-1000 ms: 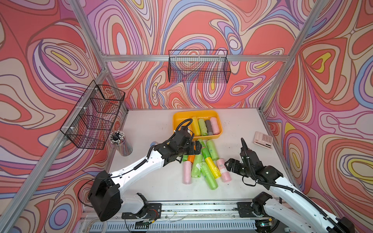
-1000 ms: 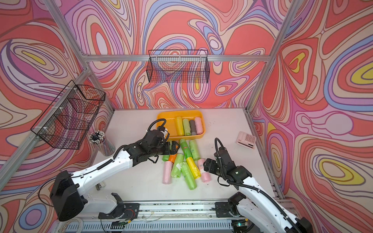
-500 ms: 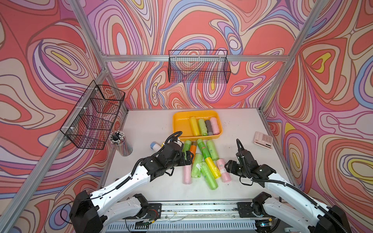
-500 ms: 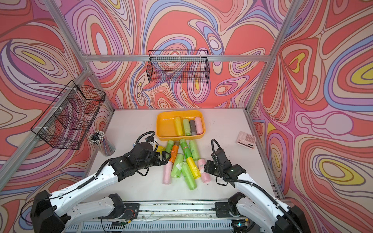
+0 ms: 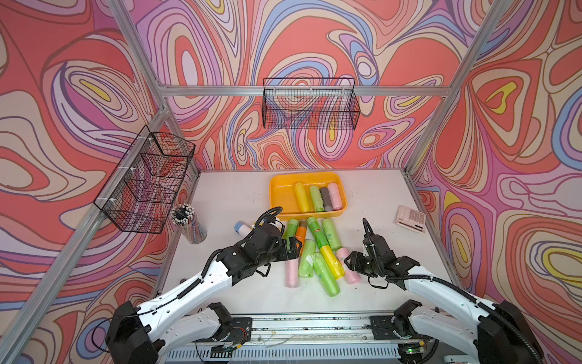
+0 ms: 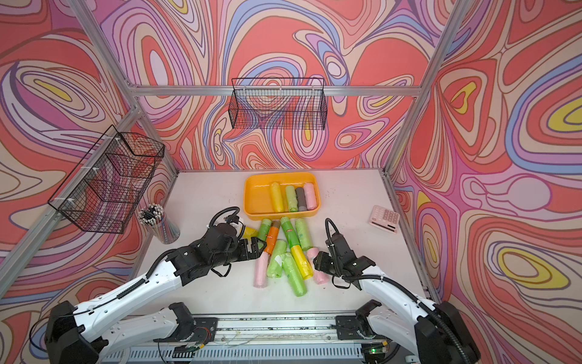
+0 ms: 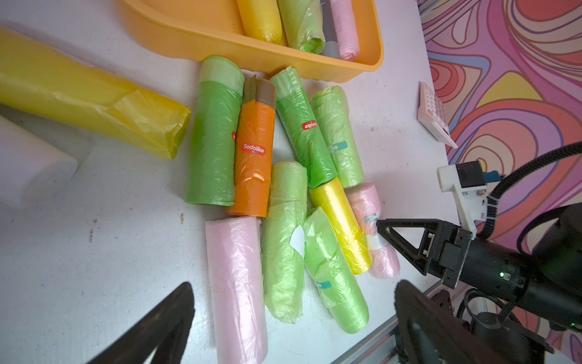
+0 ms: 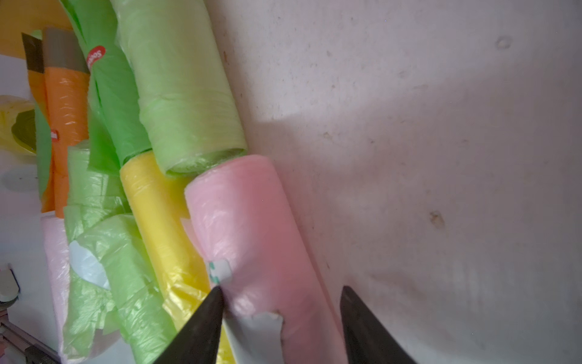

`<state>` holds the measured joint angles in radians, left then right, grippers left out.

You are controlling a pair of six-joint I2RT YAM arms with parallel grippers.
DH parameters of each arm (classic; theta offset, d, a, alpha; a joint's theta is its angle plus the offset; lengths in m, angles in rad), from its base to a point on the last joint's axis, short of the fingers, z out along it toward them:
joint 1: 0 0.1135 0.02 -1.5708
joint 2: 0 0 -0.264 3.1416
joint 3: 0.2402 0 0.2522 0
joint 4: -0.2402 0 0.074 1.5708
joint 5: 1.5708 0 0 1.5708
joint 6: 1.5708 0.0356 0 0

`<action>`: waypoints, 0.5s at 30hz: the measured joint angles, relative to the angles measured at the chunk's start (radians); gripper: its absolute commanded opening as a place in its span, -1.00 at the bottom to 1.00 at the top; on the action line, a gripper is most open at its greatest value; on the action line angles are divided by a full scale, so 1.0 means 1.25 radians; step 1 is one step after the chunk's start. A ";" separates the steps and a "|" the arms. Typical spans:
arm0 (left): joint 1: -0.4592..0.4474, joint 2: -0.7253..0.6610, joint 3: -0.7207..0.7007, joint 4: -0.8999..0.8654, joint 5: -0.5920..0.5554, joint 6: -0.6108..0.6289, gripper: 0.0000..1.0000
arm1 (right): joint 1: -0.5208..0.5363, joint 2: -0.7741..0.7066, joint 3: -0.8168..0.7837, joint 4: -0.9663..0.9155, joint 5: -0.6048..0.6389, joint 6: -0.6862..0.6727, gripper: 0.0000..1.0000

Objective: Put the roll of trash bags into the storage box
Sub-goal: Pick up the roll of trash bags from the center of the board.

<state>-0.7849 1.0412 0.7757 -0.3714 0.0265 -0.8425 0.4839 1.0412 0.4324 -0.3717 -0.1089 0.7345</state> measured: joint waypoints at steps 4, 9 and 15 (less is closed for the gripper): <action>0.000 -0.001 -0.005 0.002 0.002 -0.001 1.00 | 0.000 0.013 -0.010 0.016 0.006 0.000 0.24; 0.000 -0.010 -0.020 0.002 0.006 -0.006 1.00 | 0.000 0.013 -0.023 0.005 0.031 0.001 0.28; 0.000 -0.030 -0.039 0.005 0.009 -0.007 1.00 | 0.000 0.031 -0.021 0.004 0.055 0.001 0.29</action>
<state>-0.7849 1.0039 0.7269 -0.3645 0.0376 -0.8509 0.4839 1.0798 0.4061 -0.3672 -0.0406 0.7357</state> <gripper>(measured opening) 0.999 0.643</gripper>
